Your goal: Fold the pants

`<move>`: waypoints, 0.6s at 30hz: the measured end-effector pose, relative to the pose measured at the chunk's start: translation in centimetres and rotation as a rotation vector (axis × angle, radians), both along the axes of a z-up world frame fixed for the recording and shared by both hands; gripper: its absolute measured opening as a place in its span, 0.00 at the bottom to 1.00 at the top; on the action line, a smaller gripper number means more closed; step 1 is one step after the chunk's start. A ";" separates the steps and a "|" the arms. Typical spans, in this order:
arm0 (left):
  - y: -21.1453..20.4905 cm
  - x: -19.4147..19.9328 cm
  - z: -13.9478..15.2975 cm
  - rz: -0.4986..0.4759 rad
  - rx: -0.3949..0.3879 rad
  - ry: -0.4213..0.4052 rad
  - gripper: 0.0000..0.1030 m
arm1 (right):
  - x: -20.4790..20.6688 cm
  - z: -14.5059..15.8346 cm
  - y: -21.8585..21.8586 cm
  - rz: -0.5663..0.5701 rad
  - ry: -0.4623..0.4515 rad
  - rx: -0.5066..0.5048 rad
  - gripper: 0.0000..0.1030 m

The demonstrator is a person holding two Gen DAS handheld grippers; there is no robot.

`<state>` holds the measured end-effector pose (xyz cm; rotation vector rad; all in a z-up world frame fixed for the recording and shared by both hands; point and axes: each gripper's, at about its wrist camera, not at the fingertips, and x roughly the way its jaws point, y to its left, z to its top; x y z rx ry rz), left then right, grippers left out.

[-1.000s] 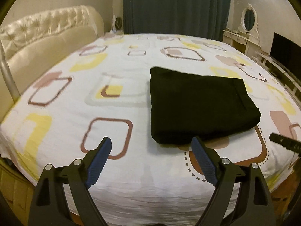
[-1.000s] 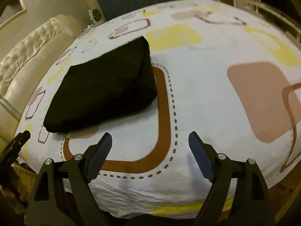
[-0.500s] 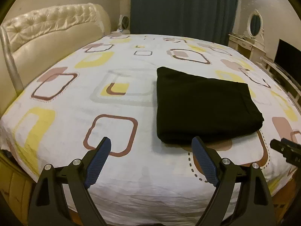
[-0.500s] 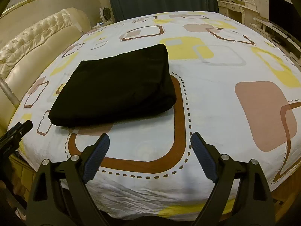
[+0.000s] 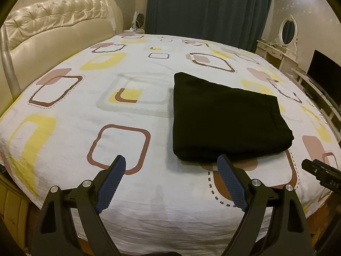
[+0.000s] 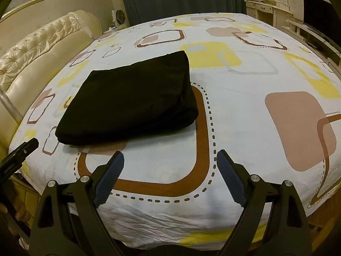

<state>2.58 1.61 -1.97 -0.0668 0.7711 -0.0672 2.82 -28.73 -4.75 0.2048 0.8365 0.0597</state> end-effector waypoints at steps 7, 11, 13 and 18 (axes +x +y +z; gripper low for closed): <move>-0.5 -0.2 0.1 -0.020 0.008 -0.010 0.84 | 0.0 0.0 -0.1 -0.001 0.005 -0.006 0.86; -0.7 -0.4 0.3 -0.023 0.018 -0.024 0.84 | 0.0 0.0 -0.2 -0.001 0.007 -0.009 0.86; -0.7 -0.4 0.3 -0.025 0.017 -0.025 0.84 | 0.1 -0.1 -0.3 -0.002 0.008 -0.009 0.86; -0.7 -0.2 0.3 -0.022 0.012 -0.024 0.84 | 0.1 -0.3 -0.4 -0.006 0.012 -0.009 0.87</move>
